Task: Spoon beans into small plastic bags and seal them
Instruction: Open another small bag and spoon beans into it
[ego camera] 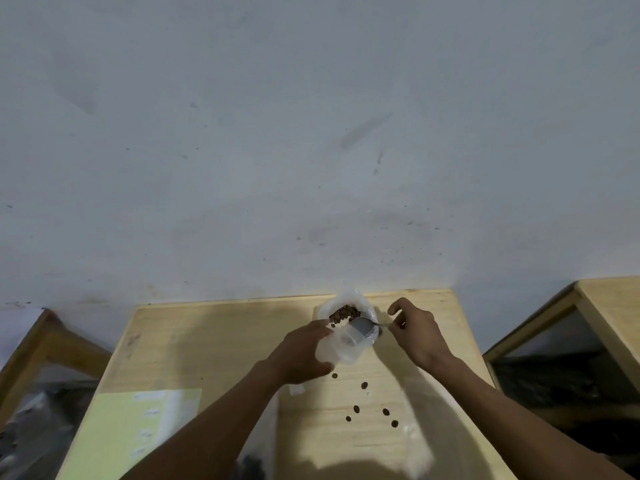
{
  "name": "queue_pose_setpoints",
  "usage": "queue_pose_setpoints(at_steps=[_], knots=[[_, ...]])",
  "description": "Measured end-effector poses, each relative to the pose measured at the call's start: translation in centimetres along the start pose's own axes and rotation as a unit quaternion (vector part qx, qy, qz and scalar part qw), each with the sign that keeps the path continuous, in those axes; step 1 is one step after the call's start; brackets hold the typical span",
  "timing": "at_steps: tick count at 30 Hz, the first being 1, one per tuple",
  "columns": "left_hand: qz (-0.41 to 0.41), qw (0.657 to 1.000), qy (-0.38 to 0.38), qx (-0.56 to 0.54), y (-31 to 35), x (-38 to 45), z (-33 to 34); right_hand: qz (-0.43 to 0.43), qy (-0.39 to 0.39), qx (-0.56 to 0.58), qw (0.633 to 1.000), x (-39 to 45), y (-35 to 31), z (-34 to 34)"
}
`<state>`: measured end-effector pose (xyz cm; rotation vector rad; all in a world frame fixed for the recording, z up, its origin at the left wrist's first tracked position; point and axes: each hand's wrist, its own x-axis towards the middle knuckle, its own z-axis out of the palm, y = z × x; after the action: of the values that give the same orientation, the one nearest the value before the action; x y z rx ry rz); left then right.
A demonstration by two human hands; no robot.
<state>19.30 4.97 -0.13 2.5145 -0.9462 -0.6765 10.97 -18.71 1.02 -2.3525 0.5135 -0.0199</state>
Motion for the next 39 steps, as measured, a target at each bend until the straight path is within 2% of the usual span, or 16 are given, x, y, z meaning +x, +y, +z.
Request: queue_pose_setpoints(at_steps=[2,4,6,8,11,14,17,20,25,28,30,32,39], knots=[[0.007,1.0,-0.008,0.0,-0.1,0.3,0.2,0.073,0.047,0.171,0.981,0.0,0.2,0.6],[0.014,1.0,-0.01,-0.008,-0.2,0.5,0.3,0.139,0.073,0.319,0.934,0.1,0.8,1.6],[0.03,1.0,0.0,0.003,-0.4,0.3,0.6,0.174,0.088,0.401,0.895,0.1,1.4,2.6],[0.065,0.997,0.025,0.034,-0.5,0.1,1.0,0.175,0.122,0.435,0.875,-0.3,1.7,3.3],[0.109,0.99,0.07,0.057,-0.6,-0.5,1.7,0.124,0.203,0.401,0.884,-1.3,1.3,4.0],[0.125,0.987,0.077,0.069,-0.4,-0.4,2.2,0.076,0.249,0.334,0.906,-2.1,0.6,4.8],[0.124,0.987,0.048,0.092,0.0,-0.1,2.3,0.107,0.268,0.293,0.912,-2.4,0.4,5.9],[0.119,0.988,0.033,0.093,0.2,0.1,2.3,0.164,0.248,0.303,0.905,-2.0,0.7,7.1],[0.122,0.99,0.035,0.068,0.7,0.2,2.3,0.182,0.157,0.308,0.92,-1.1,0.2,8.3],[0.13,0.989,0.048,0.043,0.6,0.1,2.4,0.203,0.122,0.353,0.905,-1.0,0.2,8.0],[0.125,0.991,0.046,0.035,0.3,0.0,2.7,0.236,0.107,0.399,0.88,-1.2,0.3,7.4],[0.12,0.991,0.048,0.032,0.0,-0.2,3.0,0.26,0.103,0.42,0.863,-1.1,1.0,6.8],[0.115,0.989,0.074,0.063,-0.6,-0.9,2.7,0.205,0.169,0.405,0.875,-0.6,1.7,4.7]])
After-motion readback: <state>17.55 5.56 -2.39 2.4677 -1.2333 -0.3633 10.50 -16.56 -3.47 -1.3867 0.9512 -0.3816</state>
